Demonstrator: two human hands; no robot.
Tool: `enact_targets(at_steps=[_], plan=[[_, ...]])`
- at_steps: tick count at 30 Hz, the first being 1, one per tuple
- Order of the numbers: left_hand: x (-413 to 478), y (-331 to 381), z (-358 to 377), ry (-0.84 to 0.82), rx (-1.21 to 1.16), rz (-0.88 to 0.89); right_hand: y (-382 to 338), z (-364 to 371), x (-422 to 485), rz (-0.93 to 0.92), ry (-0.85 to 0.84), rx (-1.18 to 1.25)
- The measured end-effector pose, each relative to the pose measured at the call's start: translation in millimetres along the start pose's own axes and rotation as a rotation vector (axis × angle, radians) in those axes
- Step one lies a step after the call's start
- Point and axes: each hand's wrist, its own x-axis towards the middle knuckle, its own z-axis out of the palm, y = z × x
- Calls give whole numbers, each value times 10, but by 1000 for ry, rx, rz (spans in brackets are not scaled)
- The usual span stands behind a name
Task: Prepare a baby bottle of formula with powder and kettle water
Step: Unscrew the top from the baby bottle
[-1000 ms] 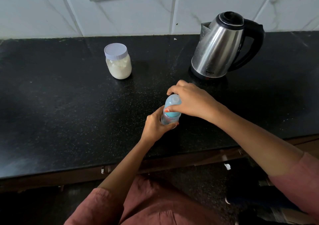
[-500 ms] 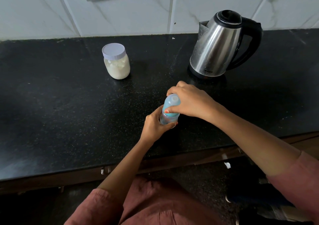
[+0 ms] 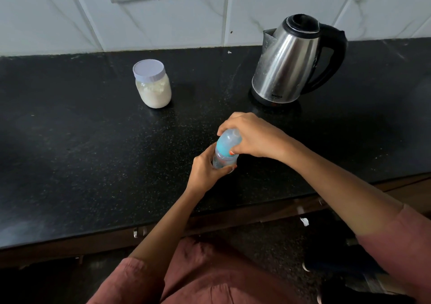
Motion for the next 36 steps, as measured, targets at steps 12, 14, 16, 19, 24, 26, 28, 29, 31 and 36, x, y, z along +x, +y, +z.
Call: enact_targets(at_steps=[12, 14, 16, 19, 24, 26, 28, 29, 31, 36], plan=[[-15, 23, 3, 14, 17, -2, 412, -314, -180, 138, 194, 239], [-19, 22, 6, 13, 13, -3, 603, -277, -224, 201, 240, 244], [-21, 19, 10, 16, 7, -1, 818, -200, -252, 275, 271, 241], [-19, 19, 16, 24, 14, 2, 1141, -20, -264, 376, 283, 246], [-16, 18, 37, 37, 28, 0, 1497, 298, -240, 470, 337, 237], [-23, 22, 39, 43, 30, 0, 1549, 384, -226, 468, 364, 261], [-31, 24, 42, 51, 27, -2, 1568, 450, -215, 458, 381, 260], [-33, 26, 48, 55, 23, -6, 1571, 474, -211, 454, 392, 259], [-34, 27, 60, 56, 21, -13, 1567, 513, -206, 443, 416, 259], [-30, 17, 66, 58, 4, -27, 1575, 554, -200, 440, 403, 235]])
